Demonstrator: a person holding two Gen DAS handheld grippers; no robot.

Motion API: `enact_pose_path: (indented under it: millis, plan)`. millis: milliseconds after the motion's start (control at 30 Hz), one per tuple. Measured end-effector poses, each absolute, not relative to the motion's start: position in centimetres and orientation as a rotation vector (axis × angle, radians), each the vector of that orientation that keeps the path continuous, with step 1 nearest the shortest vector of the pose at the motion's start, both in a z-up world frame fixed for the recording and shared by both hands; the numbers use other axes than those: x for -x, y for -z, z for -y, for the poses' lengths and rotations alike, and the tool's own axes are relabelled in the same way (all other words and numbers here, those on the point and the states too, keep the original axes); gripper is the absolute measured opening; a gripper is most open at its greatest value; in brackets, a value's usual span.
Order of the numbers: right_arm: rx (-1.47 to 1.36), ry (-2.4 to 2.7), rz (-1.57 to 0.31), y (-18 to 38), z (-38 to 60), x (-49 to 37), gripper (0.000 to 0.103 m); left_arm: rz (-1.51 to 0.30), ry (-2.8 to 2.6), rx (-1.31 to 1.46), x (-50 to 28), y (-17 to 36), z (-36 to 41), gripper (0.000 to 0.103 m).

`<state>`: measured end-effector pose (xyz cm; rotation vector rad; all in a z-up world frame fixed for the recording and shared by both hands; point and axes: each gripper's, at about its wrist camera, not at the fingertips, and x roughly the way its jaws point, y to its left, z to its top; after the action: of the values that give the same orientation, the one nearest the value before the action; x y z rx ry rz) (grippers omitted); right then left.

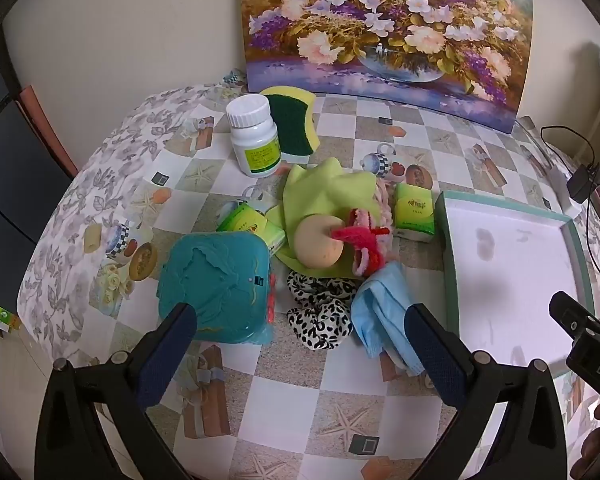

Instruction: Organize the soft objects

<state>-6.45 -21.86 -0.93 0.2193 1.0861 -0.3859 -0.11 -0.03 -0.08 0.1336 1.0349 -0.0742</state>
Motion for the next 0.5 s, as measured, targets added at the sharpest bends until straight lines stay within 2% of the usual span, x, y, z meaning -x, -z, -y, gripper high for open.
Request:
enact_pose_path:
  millis: [500]
  plan:
    - [-0.22,0.385,-1.09,0.98,21.82,6.45,0.103,-1.033,0.076,-0.133,0.15,0.08,0.07,0.103]
